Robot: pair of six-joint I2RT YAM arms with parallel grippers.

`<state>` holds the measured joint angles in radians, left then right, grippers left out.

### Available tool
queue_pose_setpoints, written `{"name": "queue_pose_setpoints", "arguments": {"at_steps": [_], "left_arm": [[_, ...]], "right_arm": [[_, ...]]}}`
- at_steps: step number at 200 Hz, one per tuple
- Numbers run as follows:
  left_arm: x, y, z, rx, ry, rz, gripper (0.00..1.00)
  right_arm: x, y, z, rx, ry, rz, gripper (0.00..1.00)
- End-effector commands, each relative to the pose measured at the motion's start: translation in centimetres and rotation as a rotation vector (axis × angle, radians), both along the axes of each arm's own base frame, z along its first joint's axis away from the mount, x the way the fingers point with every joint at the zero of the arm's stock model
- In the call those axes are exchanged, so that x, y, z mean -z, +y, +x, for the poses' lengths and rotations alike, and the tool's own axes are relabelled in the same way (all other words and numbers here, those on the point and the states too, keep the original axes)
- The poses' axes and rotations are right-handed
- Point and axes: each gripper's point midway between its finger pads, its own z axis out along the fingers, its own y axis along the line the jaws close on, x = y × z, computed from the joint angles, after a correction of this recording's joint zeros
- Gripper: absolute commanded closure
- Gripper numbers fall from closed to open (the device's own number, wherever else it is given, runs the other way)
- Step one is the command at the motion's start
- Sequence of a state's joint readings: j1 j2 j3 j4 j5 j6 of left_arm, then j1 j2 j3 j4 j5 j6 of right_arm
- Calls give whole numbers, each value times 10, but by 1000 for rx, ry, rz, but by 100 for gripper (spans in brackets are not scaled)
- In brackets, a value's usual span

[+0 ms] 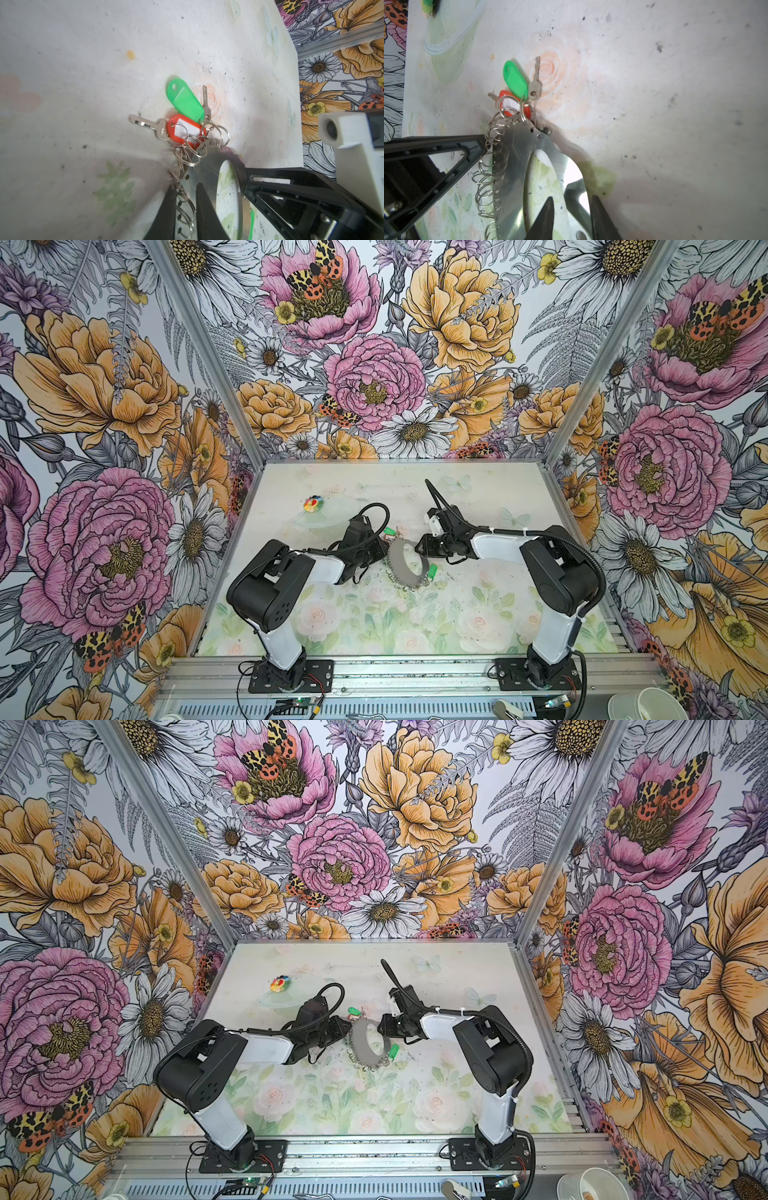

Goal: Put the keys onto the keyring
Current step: 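Grasp the metal key ring edge with the left gripper while the right approaches, then lift the metal key ring with the left gripper while the right gripper rises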

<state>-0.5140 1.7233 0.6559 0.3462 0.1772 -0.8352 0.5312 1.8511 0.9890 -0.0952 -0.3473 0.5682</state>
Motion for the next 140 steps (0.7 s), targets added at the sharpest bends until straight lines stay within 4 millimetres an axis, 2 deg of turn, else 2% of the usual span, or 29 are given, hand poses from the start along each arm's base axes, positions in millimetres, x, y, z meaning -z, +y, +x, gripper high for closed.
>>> {"name": "queue_pose_setpoints", "arguments": {"at_steps": [1,41,63,98,140], "left_arm": [[2,-3,1,11,-5,7,81],[13,2,-1,-6,41,59,73],[12,-1,0,1,35,79,71],[9,-2,1,3,30,98,81],[3,3,1,-4,12,137,93]], "right_arm": [[-9,-1,-1,11,-22,-4,68],[-11,-1,-2,11,-29,-6,68],[-12,0,-3,8,-31,-6,69],[-15,-2,-2,13,-46,-12,69],[-28,-9,2,36,-91,-22,68]]}}
